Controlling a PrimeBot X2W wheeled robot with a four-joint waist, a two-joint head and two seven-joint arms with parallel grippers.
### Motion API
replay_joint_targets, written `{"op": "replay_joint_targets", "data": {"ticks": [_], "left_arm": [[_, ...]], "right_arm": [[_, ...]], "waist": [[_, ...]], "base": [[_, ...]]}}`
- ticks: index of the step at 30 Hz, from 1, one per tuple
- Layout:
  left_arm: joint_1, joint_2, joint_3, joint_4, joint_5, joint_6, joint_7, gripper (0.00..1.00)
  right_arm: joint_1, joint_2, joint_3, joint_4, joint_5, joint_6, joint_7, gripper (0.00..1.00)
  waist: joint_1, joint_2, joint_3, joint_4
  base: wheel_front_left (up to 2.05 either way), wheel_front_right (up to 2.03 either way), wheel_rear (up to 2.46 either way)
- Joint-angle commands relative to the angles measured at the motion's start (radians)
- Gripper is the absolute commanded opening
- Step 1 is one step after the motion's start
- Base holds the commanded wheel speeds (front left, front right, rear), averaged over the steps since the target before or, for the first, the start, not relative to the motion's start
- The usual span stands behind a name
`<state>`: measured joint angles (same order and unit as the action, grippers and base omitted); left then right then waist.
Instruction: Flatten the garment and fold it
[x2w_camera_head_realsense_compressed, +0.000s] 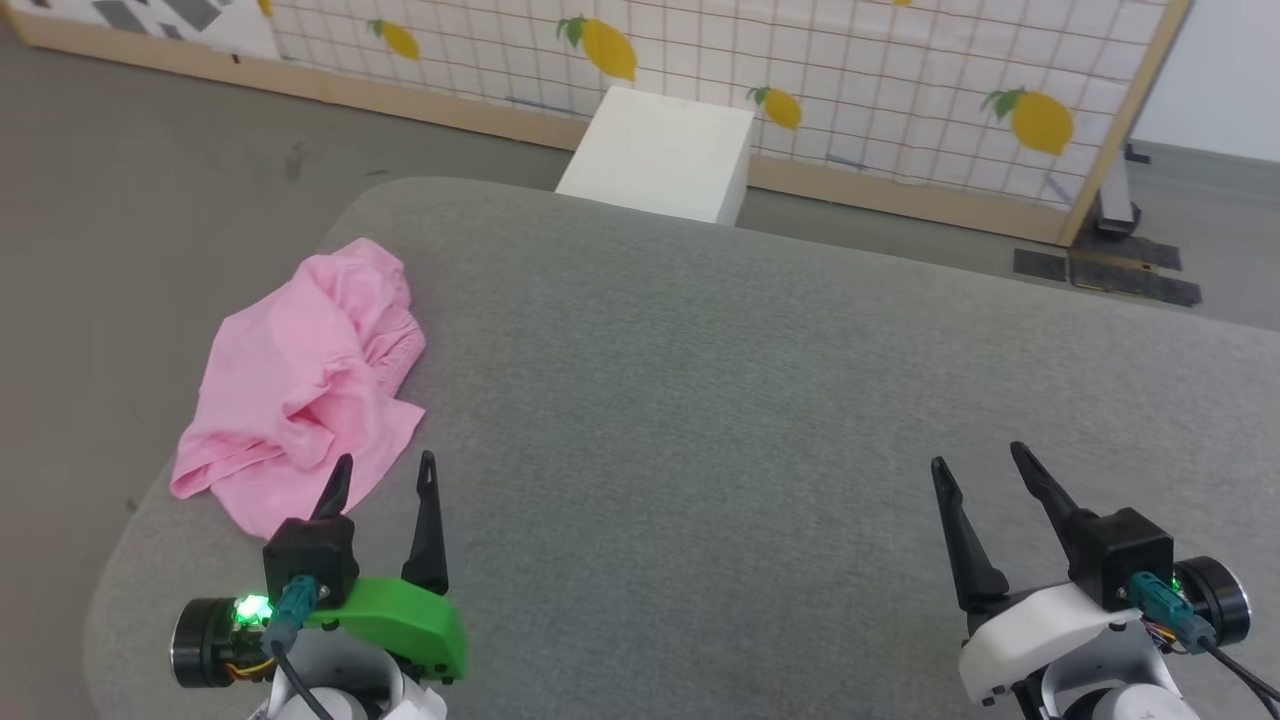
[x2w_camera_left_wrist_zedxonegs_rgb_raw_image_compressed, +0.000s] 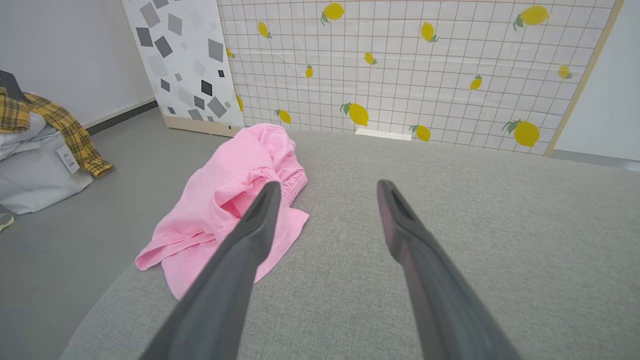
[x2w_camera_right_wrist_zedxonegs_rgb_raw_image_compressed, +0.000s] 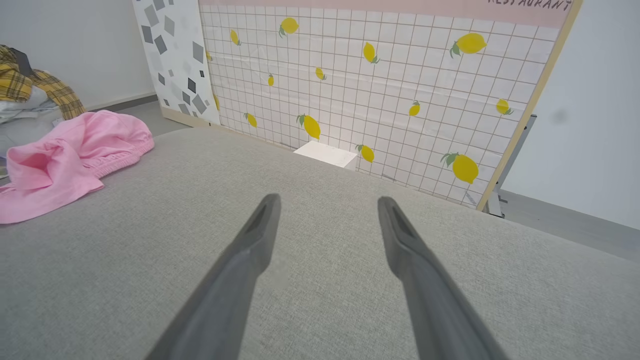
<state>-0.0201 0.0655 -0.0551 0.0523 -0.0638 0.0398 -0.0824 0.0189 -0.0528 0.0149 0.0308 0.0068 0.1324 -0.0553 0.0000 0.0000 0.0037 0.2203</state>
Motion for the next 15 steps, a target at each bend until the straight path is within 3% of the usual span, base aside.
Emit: {"op": "replay_joint_targets", "data": {"ticks": [1, 15], "left_arm": [[-0.008, 0.009, -0.003, 0.001, -0.016, 0.006, -0.011, 1.00], [0.001, 0.015, -0.016, 0.005, -0.036, 0.019, -0.040, 1.00]], "right_arm": [[-0.020, 0.001, 0.004, 0.004, 0.001, -0.001, -0.013, 1.00], [-0.026, 0.001, 0.014, 0.018, 0.011, -0.001, -0.039, 1.00]], "waist": [[0.0000, 0.0000, 0.001, 0.024], [0.0000, 0.0000, 0.002, 0.094]], "base": [[0.00, 0.00, 0.00], [0.00, 0.00, 0.00]]}}
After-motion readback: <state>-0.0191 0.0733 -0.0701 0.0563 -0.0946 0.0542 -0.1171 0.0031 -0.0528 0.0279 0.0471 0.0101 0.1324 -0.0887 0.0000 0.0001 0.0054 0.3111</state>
